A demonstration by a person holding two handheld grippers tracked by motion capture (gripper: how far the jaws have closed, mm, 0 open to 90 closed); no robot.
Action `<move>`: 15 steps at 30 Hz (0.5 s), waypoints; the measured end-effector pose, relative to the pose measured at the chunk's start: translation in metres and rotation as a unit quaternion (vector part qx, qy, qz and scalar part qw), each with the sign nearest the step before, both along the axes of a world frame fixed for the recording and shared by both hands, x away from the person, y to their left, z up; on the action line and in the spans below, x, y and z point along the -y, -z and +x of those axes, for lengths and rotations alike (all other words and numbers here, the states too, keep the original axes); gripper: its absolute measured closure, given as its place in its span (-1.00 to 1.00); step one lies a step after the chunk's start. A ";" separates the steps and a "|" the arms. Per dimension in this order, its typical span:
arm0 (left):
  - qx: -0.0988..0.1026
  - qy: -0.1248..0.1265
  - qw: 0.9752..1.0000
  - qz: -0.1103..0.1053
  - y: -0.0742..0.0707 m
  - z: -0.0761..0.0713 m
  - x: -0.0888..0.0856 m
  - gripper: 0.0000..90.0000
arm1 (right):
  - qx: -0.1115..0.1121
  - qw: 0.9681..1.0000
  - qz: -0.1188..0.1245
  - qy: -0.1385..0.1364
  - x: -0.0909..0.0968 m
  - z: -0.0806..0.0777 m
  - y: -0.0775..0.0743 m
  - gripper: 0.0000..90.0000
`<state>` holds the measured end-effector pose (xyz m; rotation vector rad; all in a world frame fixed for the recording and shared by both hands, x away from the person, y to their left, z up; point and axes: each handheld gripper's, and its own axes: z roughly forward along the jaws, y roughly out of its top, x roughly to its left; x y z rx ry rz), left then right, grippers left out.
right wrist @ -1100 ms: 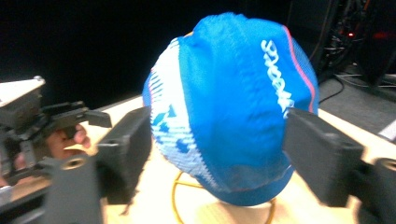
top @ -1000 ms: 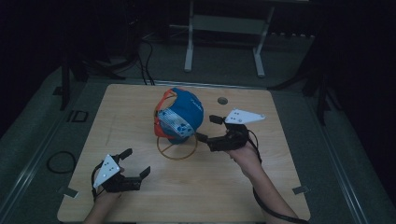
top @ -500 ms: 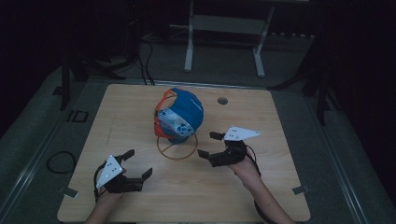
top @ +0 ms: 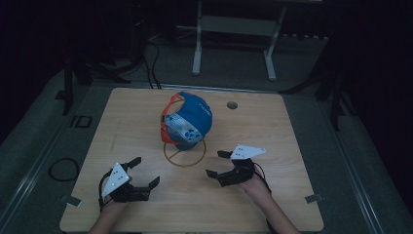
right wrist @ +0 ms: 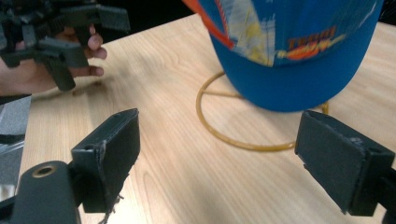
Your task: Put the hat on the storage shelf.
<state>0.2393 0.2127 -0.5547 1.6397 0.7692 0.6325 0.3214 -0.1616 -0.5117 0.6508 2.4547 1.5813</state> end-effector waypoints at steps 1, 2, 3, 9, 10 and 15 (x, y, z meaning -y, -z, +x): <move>-0.001 0.000 1.000 0.001 0.000 0.000 0.000 -0.90 | -0.001 1.000 -0.002 -0.002 0.001 -0.001 0.003 -0.69; -0.003 0.001 1.000 0.002 0.001 0.000 0.000 -0.90 | -0.001 1.000 -0.005 -0.004 0.002 -0.001 0.005 -0.69; -0.003 0.001 1.000 0.002 0.001 0.001 0.000 -0.90 | -0.001 1.000 -0.007 -0.006 0.003 -0.002 0.008 -0.69; -0.011 0.005 1.000 0.007 0.005 0.003 0.001 -0.90 | -0.003 1.000 -0.021 -0.021 0.009 -0.008 0.018 -0.69; -0.012 0.006 1.000 0.006 0.005 0.003 0.001 -0.90 | -0.002 0.999 -0.023 -0.023 0.011 -0.009 0.020 -0.68; -0.017 0.007 1.000 0.008 0.007 0.004 0.001 -0.90 | -0.008 0.999 -0.031 -0.024 0.022 -0.011 0.029 -0.68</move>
